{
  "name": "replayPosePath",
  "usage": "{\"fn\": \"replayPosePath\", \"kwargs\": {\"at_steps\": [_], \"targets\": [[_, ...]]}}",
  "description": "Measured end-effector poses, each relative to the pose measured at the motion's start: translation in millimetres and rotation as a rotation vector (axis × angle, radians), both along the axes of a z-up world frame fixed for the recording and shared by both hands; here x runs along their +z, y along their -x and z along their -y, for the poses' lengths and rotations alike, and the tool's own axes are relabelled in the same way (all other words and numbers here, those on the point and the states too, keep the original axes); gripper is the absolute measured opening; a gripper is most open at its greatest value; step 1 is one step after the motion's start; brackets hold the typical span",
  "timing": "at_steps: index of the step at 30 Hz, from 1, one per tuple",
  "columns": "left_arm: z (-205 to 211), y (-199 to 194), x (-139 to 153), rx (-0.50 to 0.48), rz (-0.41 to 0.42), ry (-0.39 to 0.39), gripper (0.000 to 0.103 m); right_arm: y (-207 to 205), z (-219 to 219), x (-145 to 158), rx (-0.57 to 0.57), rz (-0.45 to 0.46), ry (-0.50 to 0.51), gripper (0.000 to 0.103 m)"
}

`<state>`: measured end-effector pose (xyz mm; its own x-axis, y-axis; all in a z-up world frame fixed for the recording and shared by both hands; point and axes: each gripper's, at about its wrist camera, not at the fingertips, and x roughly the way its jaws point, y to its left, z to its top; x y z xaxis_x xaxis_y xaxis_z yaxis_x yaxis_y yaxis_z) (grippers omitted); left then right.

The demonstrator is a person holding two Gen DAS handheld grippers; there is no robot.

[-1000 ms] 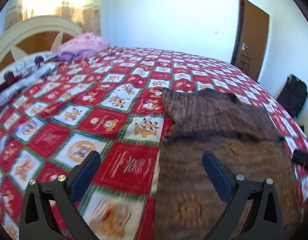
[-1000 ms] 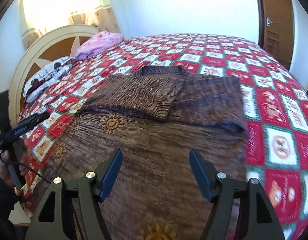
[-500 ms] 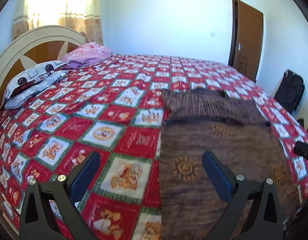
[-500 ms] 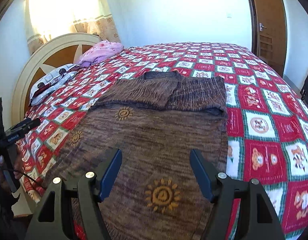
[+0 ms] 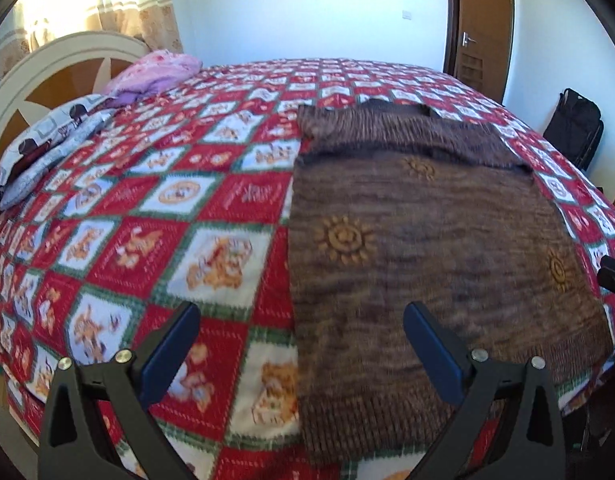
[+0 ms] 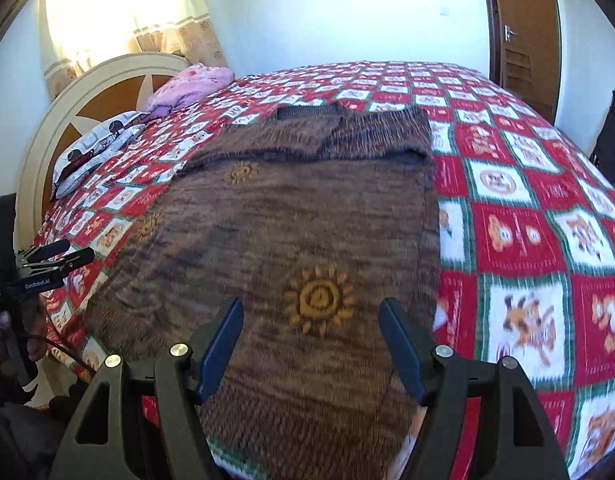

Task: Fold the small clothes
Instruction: 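Move both grippers to the ribbed hem of the brown sweater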

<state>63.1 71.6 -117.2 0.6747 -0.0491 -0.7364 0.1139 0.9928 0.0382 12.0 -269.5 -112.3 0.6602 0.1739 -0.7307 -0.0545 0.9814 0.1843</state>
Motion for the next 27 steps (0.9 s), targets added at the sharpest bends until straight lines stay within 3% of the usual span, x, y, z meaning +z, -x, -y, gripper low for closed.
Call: {"fn": "replayPosePath", "kwargs": {"at_steps": [9,16,19,22,24,27], "targets": [[2.8,12.6,-20.0,-0.028,-0.090,0.021,0.103,37.1,27.3,1.1,-0.085,-0.029,-0.023,0.071],[2.8,19.3,-22.6,-0.049,-0.109,0.040,0.087,60.8,28.6,-6.9,-0.088,-0.087,-0.045,0.071],[3.9,24.1,-25.4,-0.064,-0.135,0.060,0.087,63.4,28.6,-10.4,-0.090,-0.101,-0.040,0.071],[7.0,26.9,-30.2,-0.073,-0.147,0.055,0.085,63.1,28.5,-15.9,-0.085,-0.120,-0.060,0.059],[7.0,26.6,-31.8,-0.081,-0.160,0.071,0.077,62.4,26.2,-20.8,-0.073,-0.136,-0.074,0.057],[3.1,24.3,-35.9,-0.076,-0.184,0.107,0.076,63.0,20.2,-25.2,-0.066,-0.132,-0.075,0.055]]}}
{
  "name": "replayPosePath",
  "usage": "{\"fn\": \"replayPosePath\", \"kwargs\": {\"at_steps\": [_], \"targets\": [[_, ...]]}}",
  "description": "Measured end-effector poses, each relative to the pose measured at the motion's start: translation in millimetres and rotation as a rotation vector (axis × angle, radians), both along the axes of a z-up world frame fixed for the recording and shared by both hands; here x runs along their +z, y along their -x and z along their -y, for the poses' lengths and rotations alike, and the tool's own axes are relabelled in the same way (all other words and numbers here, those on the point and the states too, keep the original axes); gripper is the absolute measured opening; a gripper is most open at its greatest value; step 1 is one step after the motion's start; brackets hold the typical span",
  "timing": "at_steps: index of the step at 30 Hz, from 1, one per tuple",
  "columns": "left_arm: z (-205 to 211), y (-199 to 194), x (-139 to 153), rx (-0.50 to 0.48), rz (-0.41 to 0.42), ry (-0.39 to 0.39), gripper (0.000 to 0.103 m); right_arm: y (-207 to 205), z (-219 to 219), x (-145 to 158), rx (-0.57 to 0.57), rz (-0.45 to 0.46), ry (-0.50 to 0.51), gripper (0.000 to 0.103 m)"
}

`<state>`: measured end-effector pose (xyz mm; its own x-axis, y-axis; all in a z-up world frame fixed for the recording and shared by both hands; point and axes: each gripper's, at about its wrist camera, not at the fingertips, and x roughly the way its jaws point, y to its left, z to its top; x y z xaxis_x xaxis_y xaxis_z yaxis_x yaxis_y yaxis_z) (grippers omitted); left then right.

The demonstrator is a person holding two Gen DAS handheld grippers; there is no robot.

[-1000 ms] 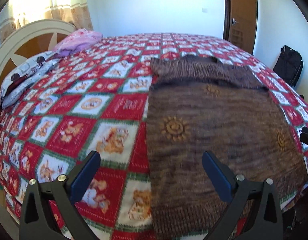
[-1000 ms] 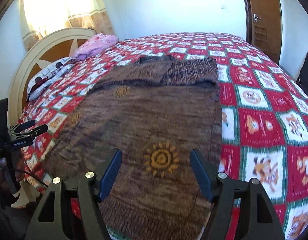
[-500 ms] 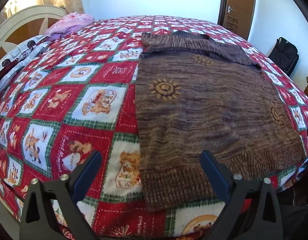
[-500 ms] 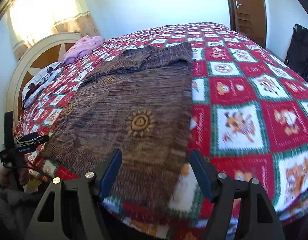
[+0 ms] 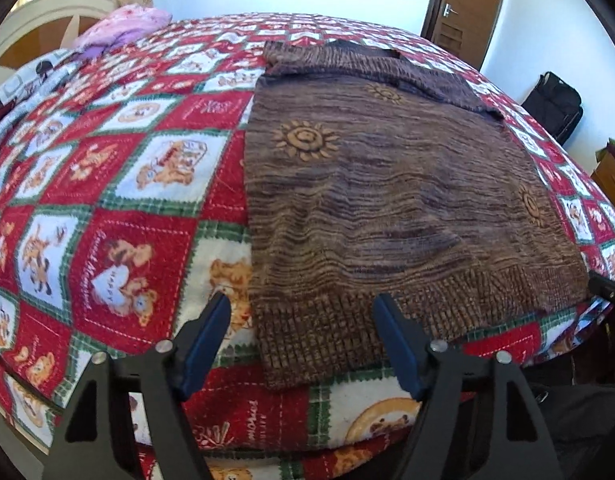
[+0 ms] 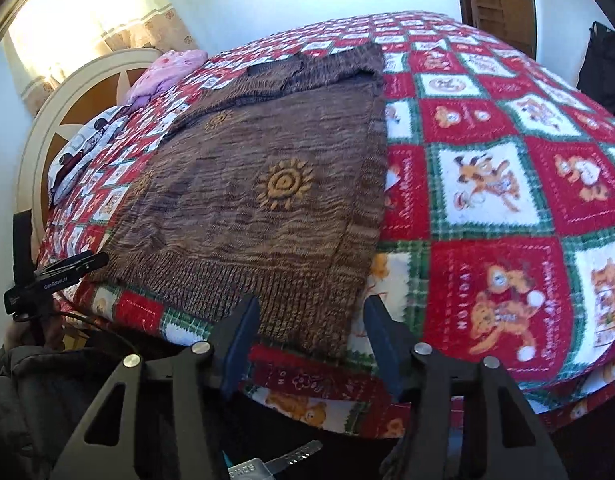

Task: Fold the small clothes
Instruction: 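Move both grippers to the ribbed hem of the brown sweater, then close both grippers on the sweater hem ribbing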

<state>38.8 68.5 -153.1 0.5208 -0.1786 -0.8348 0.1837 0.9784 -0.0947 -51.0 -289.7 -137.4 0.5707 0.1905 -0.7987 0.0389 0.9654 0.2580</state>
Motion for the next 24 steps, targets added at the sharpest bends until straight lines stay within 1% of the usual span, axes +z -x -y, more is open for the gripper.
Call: {"fn": "replayPosePath", "kwargs": {"at_steps": [2,3,4,5,6,8,12,17,18,19,21,24], "targets": [[-2.9,-1.7,-3.6,0.007,-0.020,0.019,0.075,0.9,-4.1,0.0,0.012,0.007,0.010,0.051],[-4.3,-2.3,-4.9,0.011,-0.027,0.029,0.073,0.4,-4.9,-0.2,0.012,0.007,0.010,0.044],[-5.0,-2.2,-4.7,0.014,-0.024,0.033,0.072,0.2,-5.1,-1.2,0.010,0.005,0.012,0.040],[-4.6,-1.8,-4.2,0.011,-0.019,0.034,0.070,0.2,-4.7,-1.7,0.007,0.007,0.015,0.039],[-4.2,-1.9,-4.5,0.009,-0.019,0.033,0.069,0.0,-3.8,-2.0,0.005,0.007,0.010,0.038],[-3.8,-0.8,-4.2,0.008,-0.015,0.038,0.068,-0.1,-2.6,-2.1,0.001,0.009,-0.004,0.038],[-0.5,0.7,-3.1,-0.013,-0.011,0.046,0.058,-0.1,-4.4,-1.6,0.011,0.014,-0.021,0.038],[0.8,1.0,-4.4,-0.023,0.003,0.035,0.056,-0.4,-9.1,-3.0,0.023,0.028,0.000,0.037],[0.2,1.4,-3.8,-0.021,0.010,0.033,0.048,-0.2,-9.2,-2.6,0.024,0.032,0.003,0.027],[-0.2,1.3,-3.4,-0.022,0.013,0.034,0.033,0.1,-9.2,-2.4,0.022,0.034,0.009,0.011],[-1.4,0.7,-2.0,-0.033,0.012,0.047,0.021,0.8,-7.6,-1.7,0.019,0.043,0.006,0.010],[-3.9,0.2,0.4,-0.029,0.025,0.061,0.017,0.5,-5.9,-2.7,0.023,0.042,-0.010,0.010]]}}
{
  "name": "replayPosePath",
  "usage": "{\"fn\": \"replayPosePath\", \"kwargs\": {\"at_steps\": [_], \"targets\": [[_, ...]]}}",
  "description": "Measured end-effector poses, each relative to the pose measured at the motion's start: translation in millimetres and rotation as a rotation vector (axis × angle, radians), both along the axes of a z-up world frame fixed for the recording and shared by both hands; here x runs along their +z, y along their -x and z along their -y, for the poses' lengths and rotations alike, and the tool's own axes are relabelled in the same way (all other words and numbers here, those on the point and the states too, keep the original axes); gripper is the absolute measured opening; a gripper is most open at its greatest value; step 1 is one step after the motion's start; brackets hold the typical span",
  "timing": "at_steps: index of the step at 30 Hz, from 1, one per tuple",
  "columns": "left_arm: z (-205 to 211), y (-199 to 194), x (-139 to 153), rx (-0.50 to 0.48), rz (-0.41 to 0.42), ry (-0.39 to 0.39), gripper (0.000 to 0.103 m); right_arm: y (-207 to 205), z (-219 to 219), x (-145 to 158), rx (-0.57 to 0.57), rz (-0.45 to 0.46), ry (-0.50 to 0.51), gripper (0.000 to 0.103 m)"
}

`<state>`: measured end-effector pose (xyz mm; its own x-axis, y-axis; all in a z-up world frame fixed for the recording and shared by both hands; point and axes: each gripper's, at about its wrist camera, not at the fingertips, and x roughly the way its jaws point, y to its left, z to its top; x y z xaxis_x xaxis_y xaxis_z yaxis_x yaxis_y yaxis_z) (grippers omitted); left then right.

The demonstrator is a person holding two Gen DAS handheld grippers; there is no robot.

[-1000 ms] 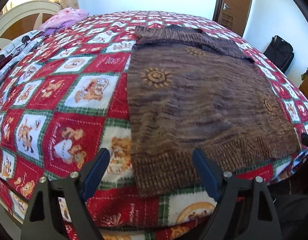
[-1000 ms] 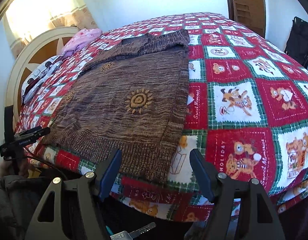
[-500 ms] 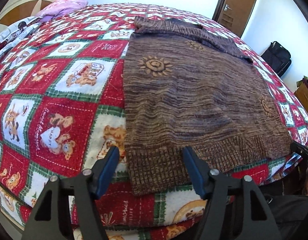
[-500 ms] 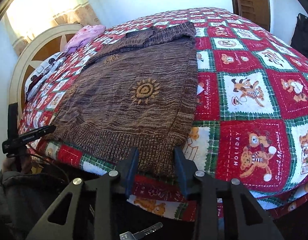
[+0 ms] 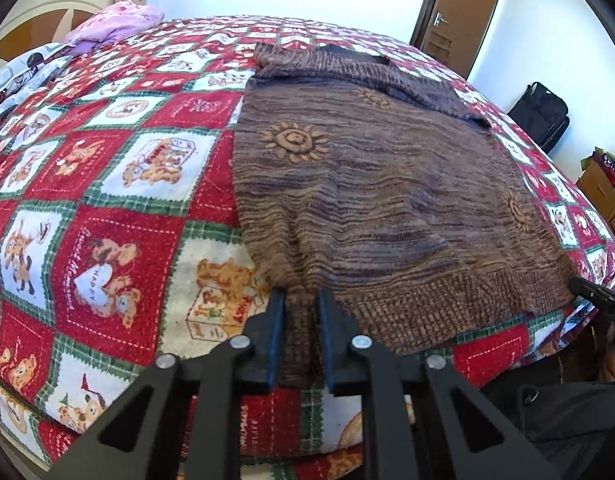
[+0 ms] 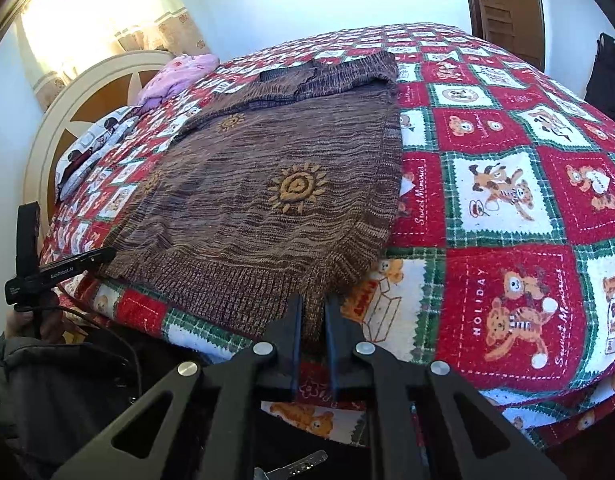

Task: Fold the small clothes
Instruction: 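Close both grippers on the sweater hem ribbing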

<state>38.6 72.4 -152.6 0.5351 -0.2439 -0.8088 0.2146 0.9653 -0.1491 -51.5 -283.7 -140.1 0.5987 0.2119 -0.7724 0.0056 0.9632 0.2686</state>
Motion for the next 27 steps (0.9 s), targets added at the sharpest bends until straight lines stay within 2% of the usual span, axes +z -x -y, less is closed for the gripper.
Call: {"fn": "replayPosePath", "kwargs": {"at_steps": [7,10,17,27], "targets": [[-0.3,-1.4,-3.1,0.003,0.000,0.007,0.017,-0.1,5.1,-3.3,-0.006,0.008,-0.027,0.010],[-0.4,0.5,0.7,-0.005,0.026,0.011,0.013,3.1,3.3,2.5,0.003,0.047,-0.009,0.007],[-11.2,-2.5,21.9,0.020,0.104,0.066,0.012,7.9,12.5,26.0,-0.016,0.163,-0.050,0.007],[-18.4,-27.2,43.1,0.041,0.140,0.121,0.010,-16.9,17.8,45.0,-0.046,0.219,-0.045,0.007]]}}
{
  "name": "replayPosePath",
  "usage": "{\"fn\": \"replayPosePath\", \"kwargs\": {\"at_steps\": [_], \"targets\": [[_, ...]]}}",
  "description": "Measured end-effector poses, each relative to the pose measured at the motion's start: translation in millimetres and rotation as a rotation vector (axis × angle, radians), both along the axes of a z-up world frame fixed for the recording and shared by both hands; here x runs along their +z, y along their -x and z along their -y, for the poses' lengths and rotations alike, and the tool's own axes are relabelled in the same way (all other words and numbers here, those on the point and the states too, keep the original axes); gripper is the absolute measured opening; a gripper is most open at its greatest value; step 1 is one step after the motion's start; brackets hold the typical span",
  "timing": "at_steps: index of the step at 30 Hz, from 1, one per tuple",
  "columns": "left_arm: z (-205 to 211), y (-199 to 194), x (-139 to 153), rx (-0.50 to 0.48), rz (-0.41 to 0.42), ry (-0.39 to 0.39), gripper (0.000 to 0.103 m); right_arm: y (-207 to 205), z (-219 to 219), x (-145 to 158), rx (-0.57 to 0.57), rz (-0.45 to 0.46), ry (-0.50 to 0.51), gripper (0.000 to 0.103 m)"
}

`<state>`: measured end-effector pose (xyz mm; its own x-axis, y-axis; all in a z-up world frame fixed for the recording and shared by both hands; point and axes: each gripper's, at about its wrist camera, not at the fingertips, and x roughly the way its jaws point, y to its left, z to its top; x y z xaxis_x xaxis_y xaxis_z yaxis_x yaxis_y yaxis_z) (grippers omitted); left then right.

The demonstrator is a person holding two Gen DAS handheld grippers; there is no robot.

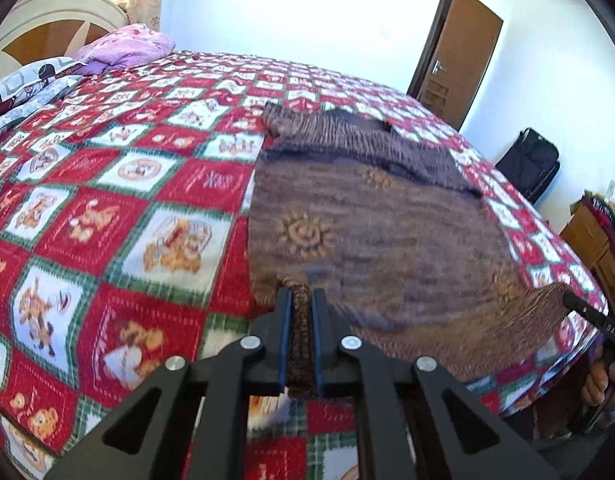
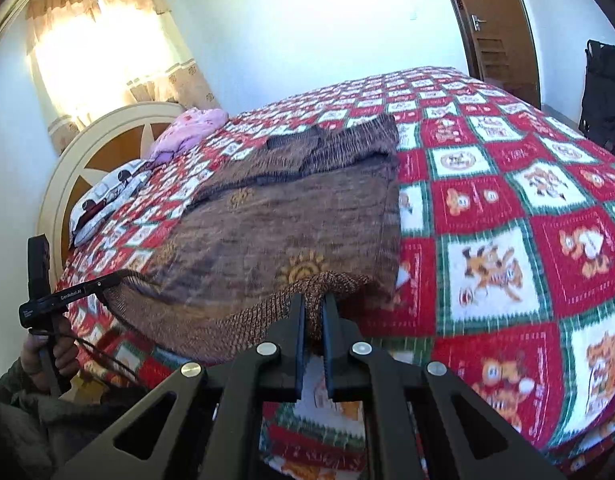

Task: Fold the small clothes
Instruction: 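Lift the held hem with both grippers and fold it over toward the collar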

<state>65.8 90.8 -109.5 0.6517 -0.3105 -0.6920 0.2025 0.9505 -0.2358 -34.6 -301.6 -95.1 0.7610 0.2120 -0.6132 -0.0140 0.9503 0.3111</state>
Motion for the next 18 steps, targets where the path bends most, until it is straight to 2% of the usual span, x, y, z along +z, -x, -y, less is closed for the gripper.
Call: {"fn": "replayPosePath", "kwargs": {"at_steps": [8,14,18], "targets": [[2.5,-16.0,23.1,-0.009,0.057,0.042,0.010,-20.7,-1.0,26.4,0.004,0.063,0.020,0.007],[-0.2,-16.2,14.5,-0.006,0.040,0.010,0.010,-29.2,0.6,25.4,-0.003,0.055,0.021,0.007],[-13.3,-15.8,11.3,0.014,0.020,0.045,0.009,-29.9,4.9,21.5,-0.010,0.049,0.016,0.007]]}}
